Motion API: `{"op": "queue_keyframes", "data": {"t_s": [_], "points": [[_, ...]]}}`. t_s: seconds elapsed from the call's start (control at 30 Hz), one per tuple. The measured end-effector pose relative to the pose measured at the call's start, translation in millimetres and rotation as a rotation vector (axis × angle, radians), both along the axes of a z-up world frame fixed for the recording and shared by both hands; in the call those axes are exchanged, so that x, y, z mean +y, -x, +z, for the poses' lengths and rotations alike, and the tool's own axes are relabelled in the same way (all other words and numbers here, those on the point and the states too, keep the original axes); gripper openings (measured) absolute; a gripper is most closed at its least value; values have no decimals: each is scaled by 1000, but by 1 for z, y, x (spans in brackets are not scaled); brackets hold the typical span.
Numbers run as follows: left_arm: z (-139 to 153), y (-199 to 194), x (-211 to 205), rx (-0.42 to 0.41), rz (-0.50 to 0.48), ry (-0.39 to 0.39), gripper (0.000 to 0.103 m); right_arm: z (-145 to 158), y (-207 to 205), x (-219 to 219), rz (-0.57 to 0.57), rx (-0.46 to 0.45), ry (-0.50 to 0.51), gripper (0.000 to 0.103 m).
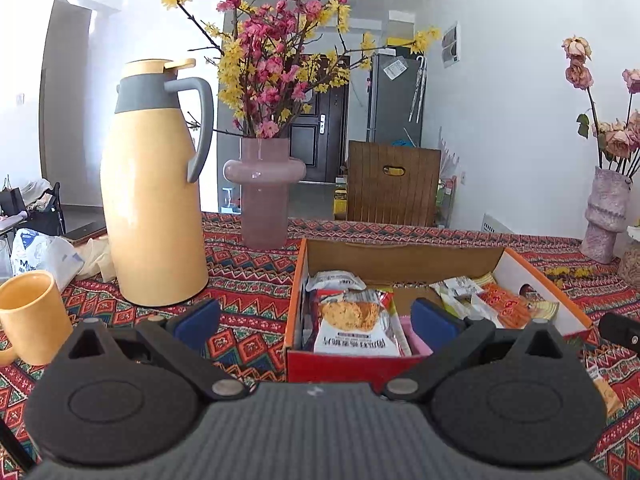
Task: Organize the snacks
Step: 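Lower the right gripper onto the pumpkin-seed cookie packet and close it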
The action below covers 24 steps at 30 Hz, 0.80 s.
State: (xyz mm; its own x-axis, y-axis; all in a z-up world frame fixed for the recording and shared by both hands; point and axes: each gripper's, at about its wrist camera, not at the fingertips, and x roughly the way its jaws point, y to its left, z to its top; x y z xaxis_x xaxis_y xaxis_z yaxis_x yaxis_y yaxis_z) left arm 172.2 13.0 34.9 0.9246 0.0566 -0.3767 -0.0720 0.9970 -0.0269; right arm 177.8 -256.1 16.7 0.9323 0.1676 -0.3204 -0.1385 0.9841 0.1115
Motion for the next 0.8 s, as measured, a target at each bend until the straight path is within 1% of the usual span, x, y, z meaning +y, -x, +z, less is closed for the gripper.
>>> {"op": "queue_keyframes", "data": {"t_s": [0.13, 0.27, 0.43, 0.6, 0.8], "points": [[-11, 6, 4, 36, -6, -4, 103, -8, 9, -5, -7, 25, 19, 103], [-24, 8, 8, 64, -7, -2, 103, -15, 16, -11, -12, 43, 16, 103], [-42, 7, 12, 62, -6, 18, 103, -23, 20, -15, -25, 67, 27, 103], [-47, 4, 13, 57, -5, 25, 103, -32, 20, -18, -40, 102, 31, 103], [-50, 6, 17, 53, 8, 36, 103, -41, 14, -21, -70, 160, 63, 103]]}}
